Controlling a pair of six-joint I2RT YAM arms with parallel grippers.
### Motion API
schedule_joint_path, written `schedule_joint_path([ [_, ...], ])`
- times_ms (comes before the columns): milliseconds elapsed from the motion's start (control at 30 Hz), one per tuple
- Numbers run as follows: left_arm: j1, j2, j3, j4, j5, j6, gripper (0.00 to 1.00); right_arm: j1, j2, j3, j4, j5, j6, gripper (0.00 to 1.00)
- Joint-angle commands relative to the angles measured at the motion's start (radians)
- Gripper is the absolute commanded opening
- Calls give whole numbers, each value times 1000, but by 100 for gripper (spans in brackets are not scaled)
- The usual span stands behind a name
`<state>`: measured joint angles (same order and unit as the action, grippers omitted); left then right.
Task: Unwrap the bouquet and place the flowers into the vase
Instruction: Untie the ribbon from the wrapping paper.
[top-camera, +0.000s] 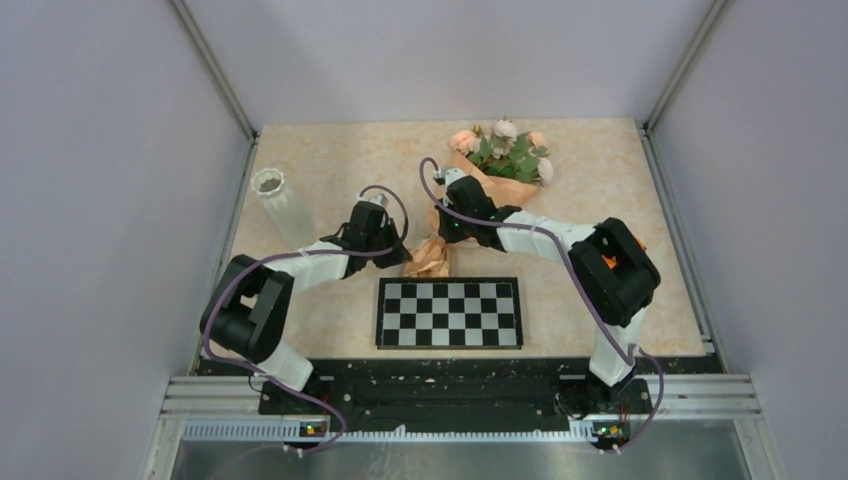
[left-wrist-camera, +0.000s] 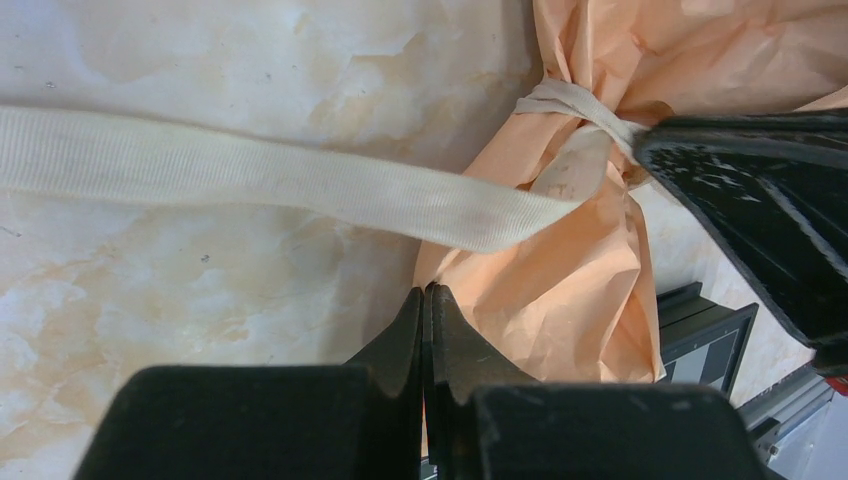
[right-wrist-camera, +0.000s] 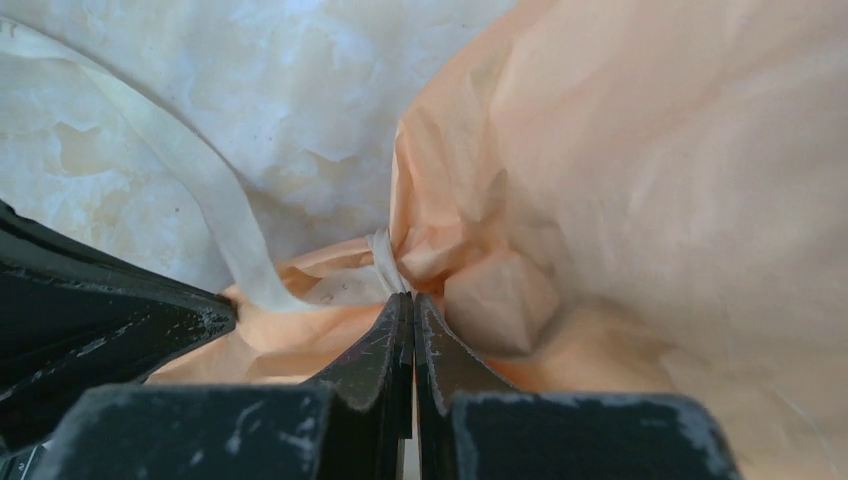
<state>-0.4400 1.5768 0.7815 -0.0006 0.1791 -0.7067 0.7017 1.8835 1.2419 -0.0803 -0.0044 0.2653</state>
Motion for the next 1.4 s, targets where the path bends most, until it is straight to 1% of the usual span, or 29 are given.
schedule_joint_path([
  [0, 3, -36, -20, -18, -31, -4, 0, -7, -114, -49, 112, 48, 9, 0],
  [133, 3, -40, -17, -24, -43, -6, 0, -6, -154, -94, 143, 56, 17, 0],
  [367, 3, -40, -17, -31, -51, -11, 0, -7, -174, -145, 146, 73, 26, 0],
  [767, 4, -47, -22, -32, -62, -17, 0, -7, -252, -276, 218, 97, 102, 0],
  [1067, 4, -59, -27, -33, -69, -15, 0, -7, -310, -360, 237, 127, 164, 0],
  [1200, 5, -61, -27, -31, -67, -13, 0, -7, -335, -382, 221, 114, 177, 0],
  [1333, 4, -62, -30, -25, -57, -9, 0, -8, -337, -378, 200, 69, 181, 0],
  [1367, 5, -63, -30, -25, -56, -7, 0, -11, -335, -374, 196, 52, 179, 2],
])
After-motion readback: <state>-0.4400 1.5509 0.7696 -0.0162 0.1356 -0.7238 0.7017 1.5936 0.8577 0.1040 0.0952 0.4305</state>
